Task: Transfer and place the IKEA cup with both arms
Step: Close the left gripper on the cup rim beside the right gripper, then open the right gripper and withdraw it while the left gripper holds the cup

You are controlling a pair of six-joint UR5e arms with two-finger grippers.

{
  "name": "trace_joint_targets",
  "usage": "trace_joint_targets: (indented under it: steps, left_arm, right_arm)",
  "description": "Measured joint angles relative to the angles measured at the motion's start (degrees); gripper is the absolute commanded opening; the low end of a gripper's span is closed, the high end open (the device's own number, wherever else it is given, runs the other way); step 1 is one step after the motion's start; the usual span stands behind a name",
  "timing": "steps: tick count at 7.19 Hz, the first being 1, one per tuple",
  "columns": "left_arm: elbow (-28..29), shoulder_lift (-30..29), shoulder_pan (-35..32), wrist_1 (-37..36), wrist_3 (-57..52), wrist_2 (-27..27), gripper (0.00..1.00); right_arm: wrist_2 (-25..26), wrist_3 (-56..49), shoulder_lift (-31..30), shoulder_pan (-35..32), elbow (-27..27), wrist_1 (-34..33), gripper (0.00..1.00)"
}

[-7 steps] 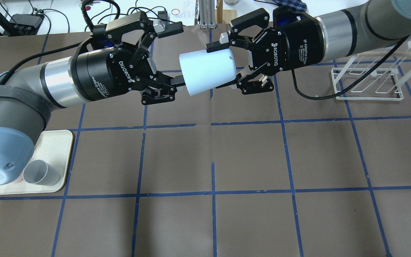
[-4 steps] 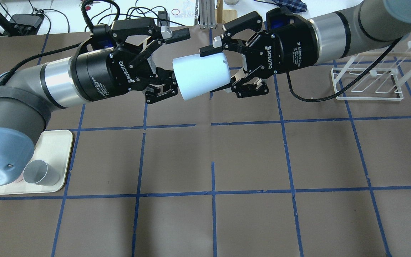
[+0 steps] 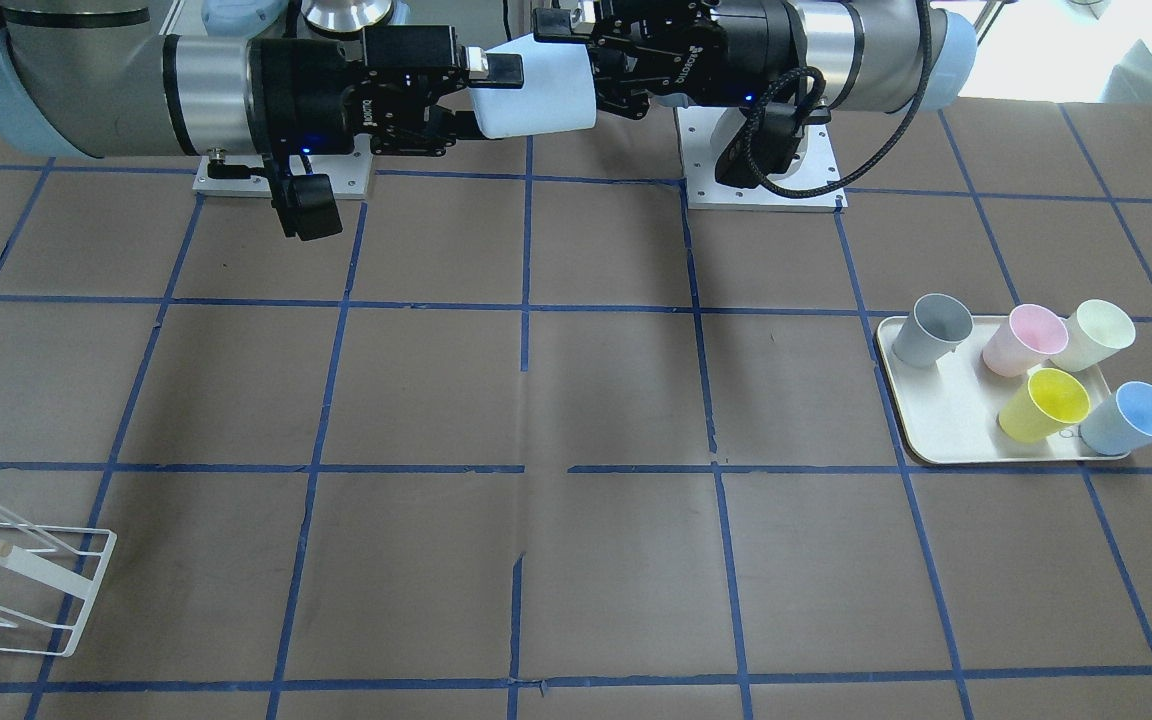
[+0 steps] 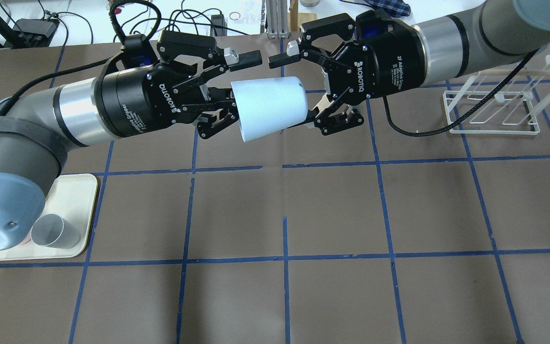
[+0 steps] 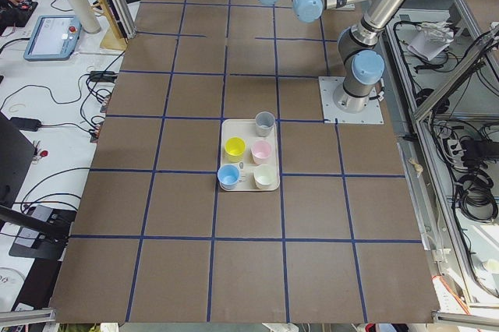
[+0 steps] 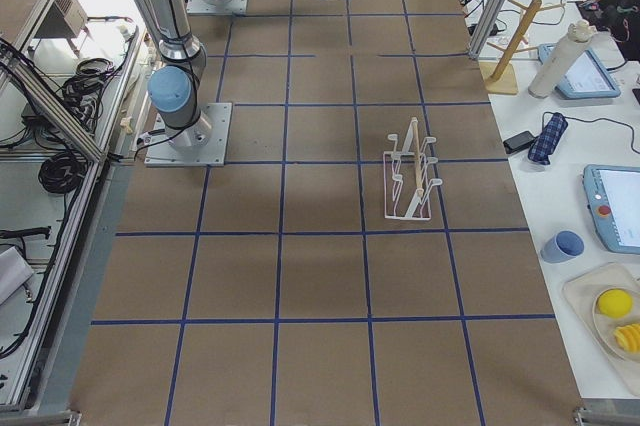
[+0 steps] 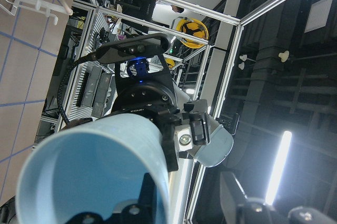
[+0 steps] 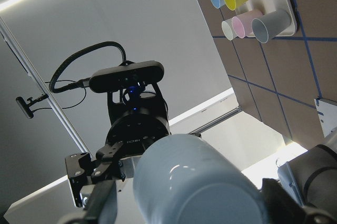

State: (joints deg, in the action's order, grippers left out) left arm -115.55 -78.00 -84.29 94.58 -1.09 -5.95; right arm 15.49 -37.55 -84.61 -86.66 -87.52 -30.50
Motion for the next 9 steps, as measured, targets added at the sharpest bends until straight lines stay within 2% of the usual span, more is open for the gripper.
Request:
trace_joint_targets:
  steps: [1,5,7,8,9]
  left_arm:
    - [0.0,0.1,0.0,0.0,0.6,0.0,0.38]
    - [0.1,0.1,0.4,-0.1,0.8,0.0,0.00]
    - [0.5,0.3,0.8,-0.2,2.6,0.5,0.00]
    - [0.8,0.6,1.3,-0.4,4.5,3.0,0.00]
    - [1.4,0.8,2.6,-1.6,7.2,8.3,0.00]
  right_arm:
    - [0.0,0.2,0.0,0.0,0.2,0.0,1.00]
    - [0.0,0.6,0.6,1.3,1.0,-0.6,1.00]
    - [1.0,0.5,1.0,4.6,1.6,-0.8,1.00]
    - [3.5,0.4,1.1,6.8,1.7,-1.4,1.00]
    - [8.1,0.6,1.0,8.5,1.7,-4.0,1.00]
